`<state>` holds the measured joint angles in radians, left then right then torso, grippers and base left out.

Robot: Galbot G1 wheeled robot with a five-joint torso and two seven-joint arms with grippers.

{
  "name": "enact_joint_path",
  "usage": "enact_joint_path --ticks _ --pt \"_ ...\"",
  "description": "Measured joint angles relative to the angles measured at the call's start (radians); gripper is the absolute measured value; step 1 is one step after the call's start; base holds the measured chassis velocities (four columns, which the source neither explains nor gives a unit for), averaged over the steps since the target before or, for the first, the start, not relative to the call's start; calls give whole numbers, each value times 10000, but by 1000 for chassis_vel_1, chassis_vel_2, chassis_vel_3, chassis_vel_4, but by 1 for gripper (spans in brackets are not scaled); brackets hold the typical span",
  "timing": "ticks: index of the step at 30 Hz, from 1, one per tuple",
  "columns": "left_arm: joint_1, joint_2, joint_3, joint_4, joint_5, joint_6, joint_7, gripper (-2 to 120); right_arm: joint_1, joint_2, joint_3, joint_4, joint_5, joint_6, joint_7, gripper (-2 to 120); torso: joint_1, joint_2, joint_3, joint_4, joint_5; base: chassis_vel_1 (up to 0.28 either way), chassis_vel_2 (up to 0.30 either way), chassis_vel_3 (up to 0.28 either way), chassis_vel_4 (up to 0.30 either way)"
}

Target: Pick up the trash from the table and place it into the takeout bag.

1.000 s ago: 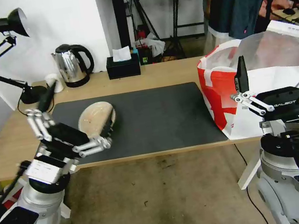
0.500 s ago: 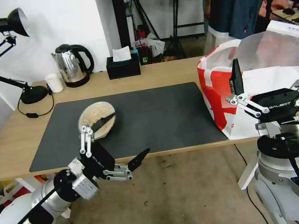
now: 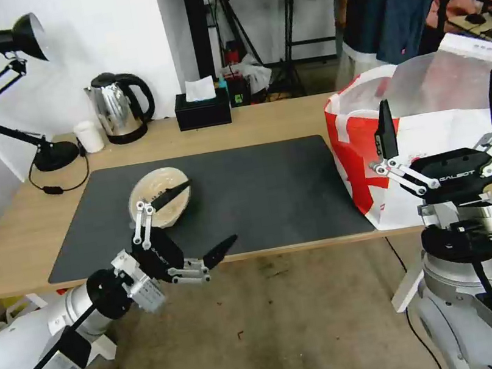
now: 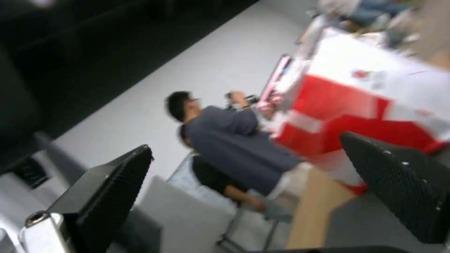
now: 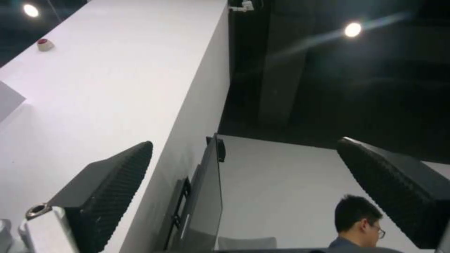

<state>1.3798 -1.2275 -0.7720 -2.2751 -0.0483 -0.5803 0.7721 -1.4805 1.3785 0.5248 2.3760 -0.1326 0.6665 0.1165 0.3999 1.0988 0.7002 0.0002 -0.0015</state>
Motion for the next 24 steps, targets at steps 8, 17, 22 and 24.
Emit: enact_joint_path --ticks 8,17,22,24 --pt "-1164 593 1872 444 1250 524 -2855 100 -82 41 -81 48 -176 1 0 100 0 0 0 -4 2 0 0 0 0" --pt "-1822 843 2253 962 1113 527 -2930 100 -219 116 -94 115 -385 -83 0 100 -1 0 0 -2 0 0 0 0 0" --pt "-1527 978 1985 812 800 427 -2629 100 -212 181 -135 90 -469 -89 -1 100 -2 0 0 -1 0 0 0 0 0" --pt "-1127 1085 1603 534 411 313 -2240 100 -236 215 -184 73 -519 -89 -2 100 -2 0 0 -1 0 0 0 0 0"
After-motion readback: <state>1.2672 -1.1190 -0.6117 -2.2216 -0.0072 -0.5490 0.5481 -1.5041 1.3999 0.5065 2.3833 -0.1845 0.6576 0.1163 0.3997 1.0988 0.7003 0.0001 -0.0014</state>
